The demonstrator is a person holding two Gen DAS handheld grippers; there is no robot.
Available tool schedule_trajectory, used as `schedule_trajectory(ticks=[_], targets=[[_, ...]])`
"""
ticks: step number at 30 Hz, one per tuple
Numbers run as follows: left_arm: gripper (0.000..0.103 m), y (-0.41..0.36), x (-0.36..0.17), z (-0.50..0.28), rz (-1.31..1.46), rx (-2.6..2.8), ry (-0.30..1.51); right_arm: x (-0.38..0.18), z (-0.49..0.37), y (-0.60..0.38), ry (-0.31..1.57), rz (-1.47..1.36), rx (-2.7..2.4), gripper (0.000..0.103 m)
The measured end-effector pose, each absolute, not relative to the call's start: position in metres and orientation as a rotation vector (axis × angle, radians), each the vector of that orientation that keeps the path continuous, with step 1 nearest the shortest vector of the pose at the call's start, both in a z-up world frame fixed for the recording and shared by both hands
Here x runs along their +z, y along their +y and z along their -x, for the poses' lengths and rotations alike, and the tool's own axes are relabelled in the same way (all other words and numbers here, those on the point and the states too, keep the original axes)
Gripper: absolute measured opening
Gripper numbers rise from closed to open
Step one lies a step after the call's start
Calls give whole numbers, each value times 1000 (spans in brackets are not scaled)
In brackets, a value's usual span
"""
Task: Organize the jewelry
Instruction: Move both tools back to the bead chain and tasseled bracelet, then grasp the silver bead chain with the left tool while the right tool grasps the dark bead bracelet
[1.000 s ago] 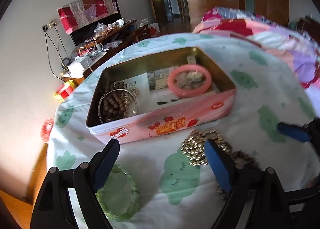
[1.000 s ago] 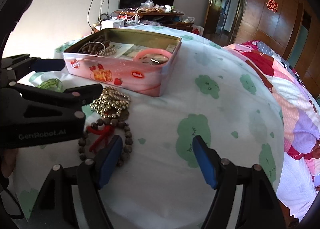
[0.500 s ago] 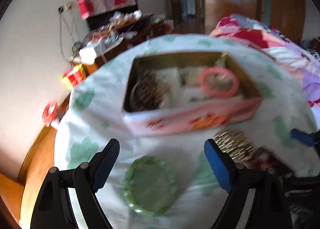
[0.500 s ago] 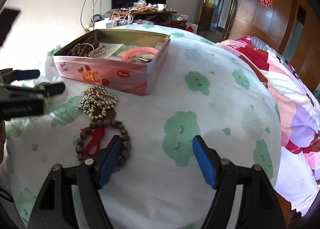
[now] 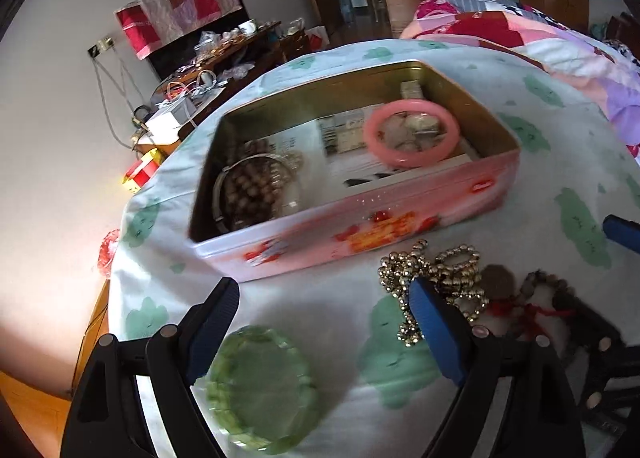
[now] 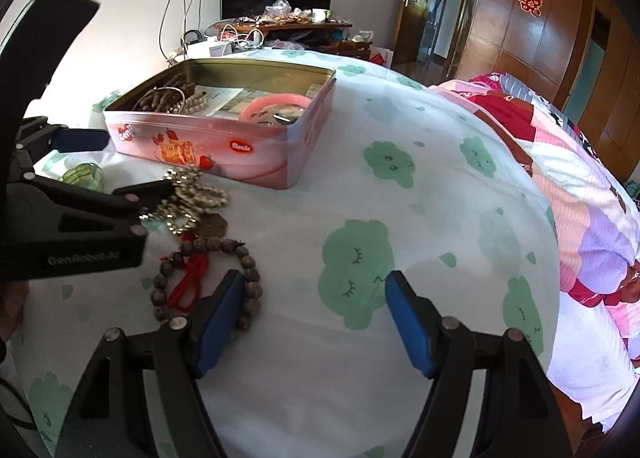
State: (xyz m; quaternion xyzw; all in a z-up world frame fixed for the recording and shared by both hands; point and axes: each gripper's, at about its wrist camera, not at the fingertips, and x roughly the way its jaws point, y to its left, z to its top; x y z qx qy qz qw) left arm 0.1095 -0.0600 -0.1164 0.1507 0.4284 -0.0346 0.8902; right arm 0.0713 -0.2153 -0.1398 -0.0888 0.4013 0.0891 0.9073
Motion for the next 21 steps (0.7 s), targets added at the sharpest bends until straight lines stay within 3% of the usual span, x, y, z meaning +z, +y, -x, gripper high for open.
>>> schedule_trajectory(ticks=[13, 21], targets=[[87, -19, -123, -105, -237, -34, 907, -139, -69, -214, 817, 196, 186, 74], [87, -18, -94, -93, -154, -78, 842, -140, -69, -213, 823, 169, 236, 56]])
